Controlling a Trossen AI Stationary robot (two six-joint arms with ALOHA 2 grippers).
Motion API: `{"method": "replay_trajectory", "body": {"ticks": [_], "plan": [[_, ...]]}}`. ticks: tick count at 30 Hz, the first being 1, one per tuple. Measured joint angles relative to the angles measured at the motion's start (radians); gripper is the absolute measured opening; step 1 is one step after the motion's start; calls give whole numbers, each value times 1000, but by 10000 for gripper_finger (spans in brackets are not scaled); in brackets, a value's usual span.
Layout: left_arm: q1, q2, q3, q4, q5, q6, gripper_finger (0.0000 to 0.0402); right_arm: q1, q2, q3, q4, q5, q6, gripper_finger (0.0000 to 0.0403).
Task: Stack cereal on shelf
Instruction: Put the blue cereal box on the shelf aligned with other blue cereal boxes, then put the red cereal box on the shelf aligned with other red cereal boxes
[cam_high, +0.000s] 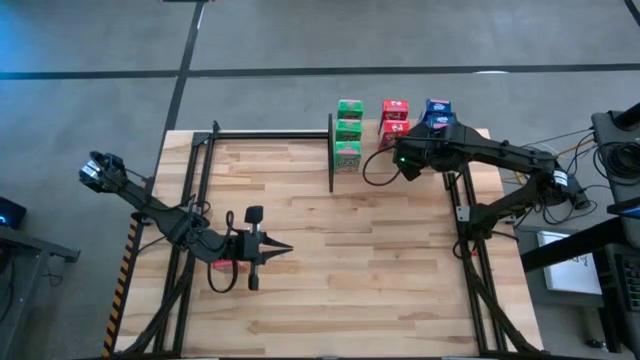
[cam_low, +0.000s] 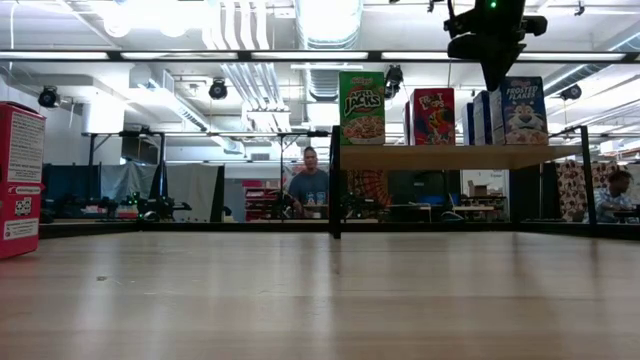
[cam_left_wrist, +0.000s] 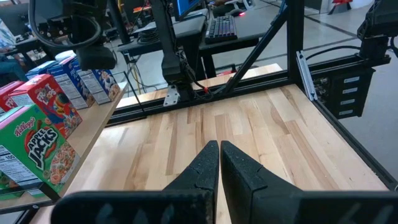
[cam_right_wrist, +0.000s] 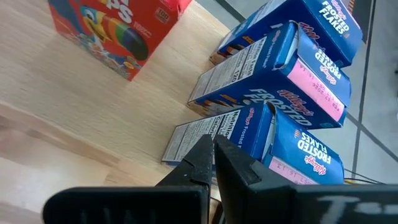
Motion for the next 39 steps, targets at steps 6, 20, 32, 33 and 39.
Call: {"method": "replay_trajectory", "body": {"ticks": [6, 20, 32, 33, 39], "plan": [[0, 0, 0, 0, 0, 0, 0, 6, -1, 11, 6, -2, -34, 9], [0, 0, 0, 1, 0, -34, 0, 283, -151, 15, 271, 3, -233, 9], [0, 0, 0, 17, 0, -165, 0, 556, -459, -480, 962, -10, -583, 9], [0, 0, 0, 17, -1, -194, 0, 569, -478, -520, 1012, -10, -606, 9], [0, 25, 0, 16, -47, -391, 0, 628, -569, -697, 1216, -17, -699, 9]]}}
